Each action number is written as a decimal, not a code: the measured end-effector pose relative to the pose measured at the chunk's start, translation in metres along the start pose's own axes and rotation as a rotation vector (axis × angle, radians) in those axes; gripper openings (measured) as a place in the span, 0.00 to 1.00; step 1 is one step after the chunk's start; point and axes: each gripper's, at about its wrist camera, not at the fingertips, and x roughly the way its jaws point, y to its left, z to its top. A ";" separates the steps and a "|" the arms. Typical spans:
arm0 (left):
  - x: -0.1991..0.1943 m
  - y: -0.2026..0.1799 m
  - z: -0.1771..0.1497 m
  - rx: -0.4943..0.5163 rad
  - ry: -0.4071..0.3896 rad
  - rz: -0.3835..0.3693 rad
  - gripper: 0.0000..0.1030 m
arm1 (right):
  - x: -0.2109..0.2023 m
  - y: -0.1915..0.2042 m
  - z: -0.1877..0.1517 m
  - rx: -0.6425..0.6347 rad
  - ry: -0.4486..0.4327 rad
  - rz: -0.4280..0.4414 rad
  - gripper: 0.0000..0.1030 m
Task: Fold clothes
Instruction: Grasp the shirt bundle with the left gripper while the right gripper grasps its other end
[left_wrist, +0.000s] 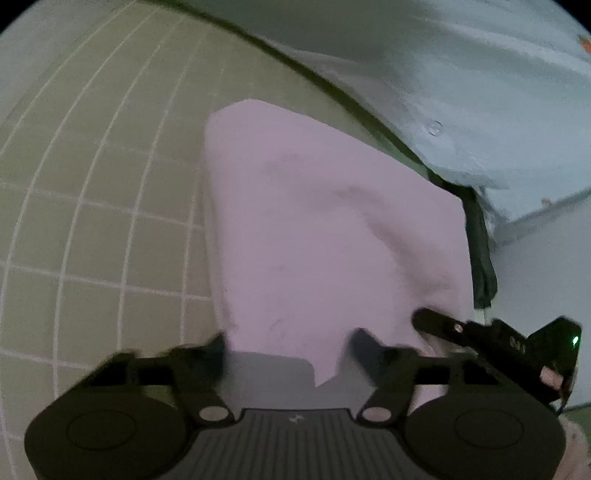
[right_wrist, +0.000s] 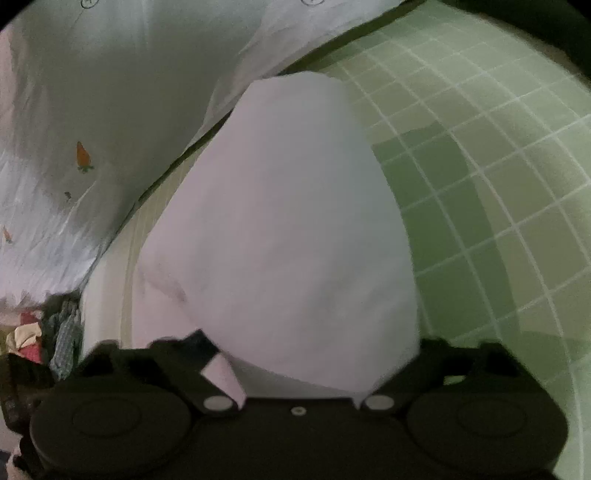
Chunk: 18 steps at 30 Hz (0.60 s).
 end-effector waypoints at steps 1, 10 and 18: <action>-0.002 -0.005 0.000 0.019 -0.006 -0.006 0.46 | -0.005 0.003 -0.003 0.005 -0.013 0.006 0.69; -0.023 -0.068 -0.003 0.151 -0.073 -0.057 0.27 | -0.062 -0.010 -0.016 0.205 -0.105 0.183 0.32; -0.013 -0.153 -0.010 0.247 -0.142 -0.129 0.27 | -0.147 -0.038 -0.005 0.167 -0.260 0.211 0.32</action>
